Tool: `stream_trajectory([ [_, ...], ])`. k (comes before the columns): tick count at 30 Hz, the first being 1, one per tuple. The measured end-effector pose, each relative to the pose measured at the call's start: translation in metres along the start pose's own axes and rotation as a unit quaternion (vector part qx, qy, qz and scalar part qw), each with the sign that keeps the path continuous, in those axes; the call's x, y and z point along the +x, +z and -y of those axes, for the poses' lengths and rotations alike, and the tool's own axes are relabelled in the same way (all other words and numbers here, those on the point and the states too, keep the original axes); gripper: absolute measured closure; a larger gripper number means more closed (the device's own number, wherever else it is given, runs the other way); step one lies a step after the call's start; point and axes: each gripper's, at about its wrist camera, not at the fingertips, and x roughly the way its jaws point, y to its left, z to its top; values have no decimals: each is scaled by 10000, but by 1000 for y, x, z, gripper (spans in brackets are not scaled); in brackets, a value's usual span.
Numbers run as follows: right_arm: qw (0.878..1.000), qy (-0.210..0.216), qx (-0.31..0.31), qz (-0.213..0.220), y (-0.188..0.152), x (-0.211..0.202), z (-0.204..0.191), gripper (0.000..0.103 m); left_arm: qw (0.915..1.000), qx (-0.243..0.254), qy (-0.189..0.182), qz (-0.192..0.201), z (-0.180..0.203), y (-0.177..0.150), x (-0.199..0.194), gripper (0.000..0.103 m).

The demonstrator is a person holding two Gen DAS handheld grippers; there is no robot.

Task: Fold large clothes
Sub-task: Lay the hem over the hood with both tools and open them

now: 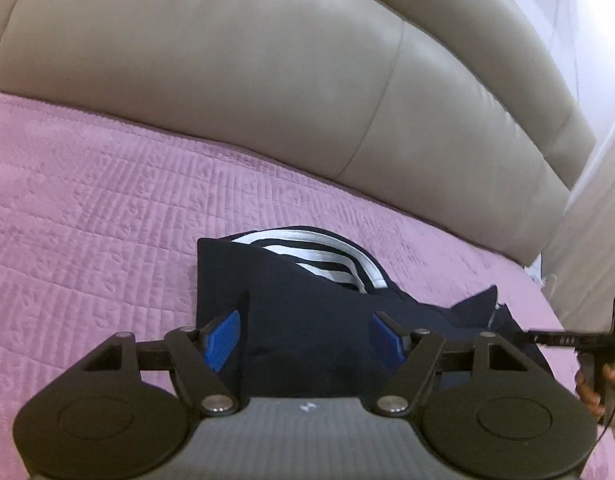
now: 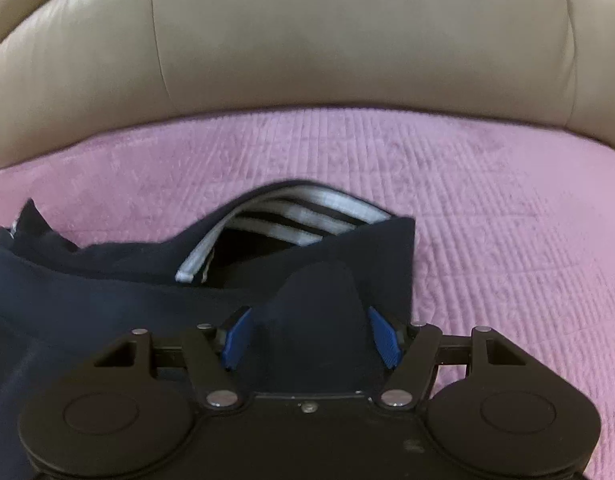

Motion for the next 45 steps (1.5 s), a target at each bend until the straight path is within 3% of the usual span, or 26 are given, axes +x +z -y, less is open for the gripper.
stream_trajectory([
  [2, 9999, -100, -121, 31, -7, 0, -6, 49, 10000, -32, 33, -56, -2, -2, 9, 29],
  [3, 9996, -129, -231, 55, -10, -5, -10, 82, 9999, -16, 142, -62, -2, -2, 13, 29],
  [4, 9992, -158, -343, 110, -13, -9, -14, 86, 9996, -15, 275, -33, -1, -3, 13, 30],
  [6, 9972, -283, -575, 375, -20, -20, -25, 89, 9997, -79, 238, -48, -1, -5, 16, 38],
  [9, 9935, -388, -791, 723, -28, -43, -39, 91, 9994, 242, 228, 111, 12, -9, 11, 88],
  [12, 9871, -546, -894, 1213, -28, -77, -50, 92, 9959, 622, 359, 558, 33, -15, -11, 90],
  [15, 9754, -739, -847, 1894, -10, -111, -52, 92, 9934, 543, 140, 1004, 46, -9, -43, 90],
  [18, 9659, -843, -726, 2340, 18, -115, -49, 92, 9872, 501, 100, 1509, 54, 9, -63, 90],
  [20, 9675, -878, -607, 2293, 33, -93, -46, 92, 9840, 405, 72, 1734, 53, 22, -61, 90],
  [22, 9721, -970, -611, 2047, 39, -55, -44, 92, 9813, 505, 363, 1822, 55, 32, -48, 90],
  [27, 9860, -1167, -553, 1052, 24, 40, -39, 90, 9822, 342, 1327, 1284, 29, 20, 32, 90],
  [30, 9874, -1239, -507, 847, 14, 57, -33, 80, 9789, 480, 1770, 900, 19, -1, 63, 89],
  [31, 9880, -1230, -468, 802, 14, 59, -31, 68, 9783, 574, 1830, 780, 18, -8, 69, 88],
  [33, 9891, -1241, -421, 671, 17, 58, -29, 60, 9764, 661, 1915, 750, 17, -16, 70, 84],
  [35, 9914, -1096, -341, 624, 21, 37, -29, 60, 9754, 668, 1969, 729, 19, -12, 69, 82],
  [39, 9935, -520, -373, 940, 10, -51, -39, 56, 9662, 986, 2195, 927, 39, -6, 43, 83],
  [41, 9933, -409, -451, 978, -5, -90, -54, 56, 9629, 1142, 2149, 1167, 58, -7, 8, 83],
  [42, 9946, -359, -400, 887, -13, -100, -62, 61, 9636, 1178, 2071, 1216, 68, -10, -10, 83],
  [43, 9965, -257, -295, 736, -23, -107, -70, 77, 9665, 1160, 1968, 1167, 76, -14, -23, 83],
  [45, 9990, 116, -124, 409, -43, -108, -90, 99, 9762, 893, 1738, 947, 86, -25, -40, 83],
])
